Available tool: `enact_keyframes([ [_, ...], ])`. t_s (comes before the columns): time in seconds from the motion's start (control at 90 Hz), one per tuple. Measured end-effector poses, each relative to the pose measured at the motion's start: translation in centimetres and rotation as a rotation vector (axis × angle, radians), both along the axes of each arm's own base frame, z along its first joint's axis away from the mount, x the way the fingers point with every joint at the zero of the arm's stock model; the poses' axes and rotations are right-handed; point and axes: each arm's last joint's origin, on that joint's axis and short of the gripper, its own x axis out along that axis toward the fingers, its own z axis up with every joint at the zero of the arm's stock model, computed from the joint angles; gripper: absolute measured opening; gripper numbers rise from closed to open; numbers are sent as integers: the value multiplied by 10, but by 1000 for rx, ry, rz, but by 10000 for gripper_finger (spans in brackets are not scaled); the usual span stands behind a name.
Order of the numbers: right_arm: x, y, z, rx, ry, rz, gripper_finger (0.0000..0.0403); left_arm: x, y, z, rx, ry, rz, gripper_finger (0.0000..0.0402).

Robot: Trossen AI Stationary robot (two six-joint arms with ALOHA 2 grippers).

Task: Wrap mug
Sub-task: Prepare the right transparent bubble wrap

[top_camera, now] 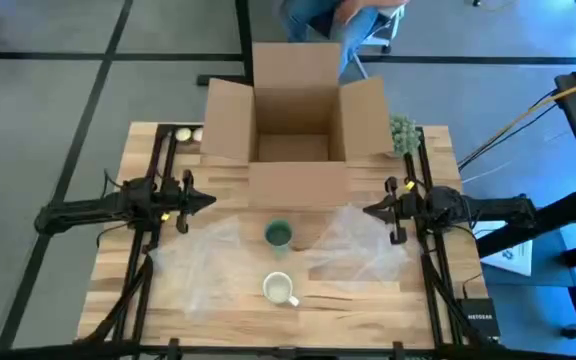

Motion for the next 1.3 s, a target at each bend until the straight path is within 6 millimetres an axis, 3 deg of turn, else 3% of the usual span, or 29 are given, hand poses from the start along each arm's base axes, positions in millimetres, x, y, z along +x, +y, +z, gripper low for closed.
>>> enact_keyframes([
  [0.189, 0, 0, 4, 365, -6, 22, 1, 0, 0, 0, 0, 0, 0, 0],
  [0.378, -1, -5, 6, 387, -27, -151, 1, 0, 0, 0, 0, 0, 0, 0],
  [0.644, -16, -13, 22, 376, 350, -492, 1, 0, 0, 0, 0, -3, 0, 0],
  [0.9, 4, -15, -23, 426, 674, -727, 1, 0, 0, 2, 3, -25, 0, 0],
  [1.133, 28, -26, -42, 506, 841, -713, 1, 0, 2, 2, -61, -34, 58, 0],
  [1.3, 33, -44, -57, 514, 941, -822, 1, 0, 3, 2, -68, -32, 98, 0],
])
